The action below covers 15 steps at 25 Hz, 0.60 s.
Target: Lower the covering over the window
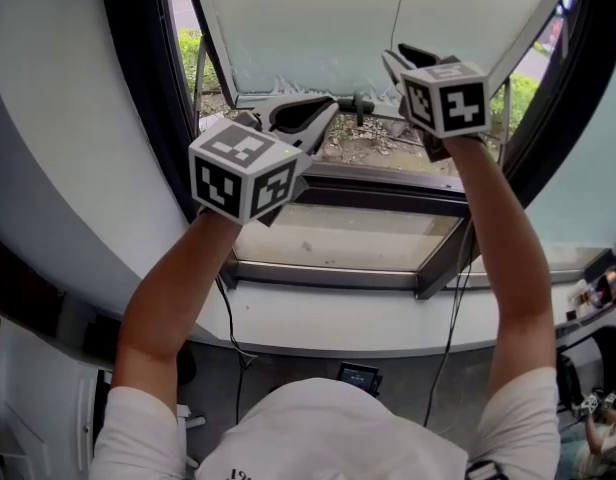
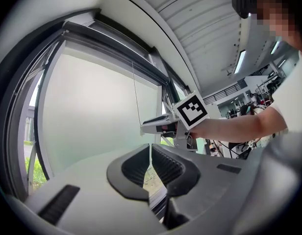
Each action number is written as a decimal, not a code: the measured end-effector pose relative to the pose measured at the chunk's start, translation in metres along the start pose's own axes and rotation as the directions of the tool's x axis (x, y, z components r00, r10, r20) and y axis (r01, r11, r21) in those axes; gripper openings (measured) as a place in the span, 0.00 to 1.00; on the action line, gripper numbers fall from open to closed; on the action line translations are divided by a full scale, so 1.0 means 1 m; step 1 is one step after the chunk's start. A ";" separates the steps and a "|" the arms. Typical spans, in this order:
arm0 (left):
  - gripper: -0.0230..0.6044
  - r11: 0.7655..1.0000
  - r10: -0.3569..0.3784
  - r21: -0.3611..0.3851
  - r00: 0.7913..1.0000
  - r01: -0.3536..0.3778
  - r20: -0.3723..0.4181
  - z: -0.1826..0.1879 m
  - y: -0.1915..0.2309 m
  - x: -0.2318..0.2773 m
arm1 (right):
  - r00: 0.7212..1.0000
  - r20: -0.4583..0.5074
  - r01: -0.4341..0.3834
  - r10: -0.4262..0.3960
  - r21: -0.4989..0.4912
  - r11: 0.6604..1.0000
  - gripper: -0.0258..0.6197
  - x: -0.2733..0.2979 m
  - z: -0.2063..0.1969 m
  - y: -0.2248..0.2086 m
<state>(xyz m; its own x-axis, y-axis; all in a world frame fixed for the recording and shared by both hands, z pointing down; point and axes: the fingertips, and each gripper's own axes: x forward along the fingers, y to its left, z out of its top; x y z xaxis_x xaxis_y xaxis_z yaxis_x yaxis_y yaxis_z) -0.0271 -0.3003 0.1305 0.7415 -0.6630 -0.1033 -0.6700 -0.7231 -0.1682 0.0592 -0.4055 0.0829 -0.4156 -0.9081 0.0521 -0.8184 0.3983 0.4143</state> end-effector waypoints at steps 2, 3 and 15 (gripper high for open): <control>0.07 1.000 0.000 0.010 1.000 0.000 0.005 0.004 0.000 -0.001 | 1.000 -0.008 0.010 -0.009 0.023 1.000 0.20 0.008 0.003 -0.002; 0.07 1.000 0.001 0.014 1.000 -0.001 0.005 0.005 0.000 -0.001 | 1.000 -0.011 0.013 -0.012 0.034 0.999 0.20 0.012 0.004 -0.003; 0.07 0.999 0.017 0.040 0.999 -0.016 -0.039 -0.014 0.009 -0.012 | 0.997 0.001 0.082 -0.082 0.011 0.997 0.10 0.018 0.006 -0.006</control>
<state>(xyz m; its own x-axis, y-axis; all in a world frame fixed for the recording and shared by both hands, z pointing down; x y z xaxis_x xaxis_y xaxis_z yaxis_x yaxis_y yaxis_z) -0.0423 -0.3012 0.1443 0.7278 -0.6824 -0.0676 -0.6795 -0.7043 -0.2058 0.0537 -0.4237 0.0757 -0.3475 -0.9375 0.0168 -0.8542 0.3239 0.4068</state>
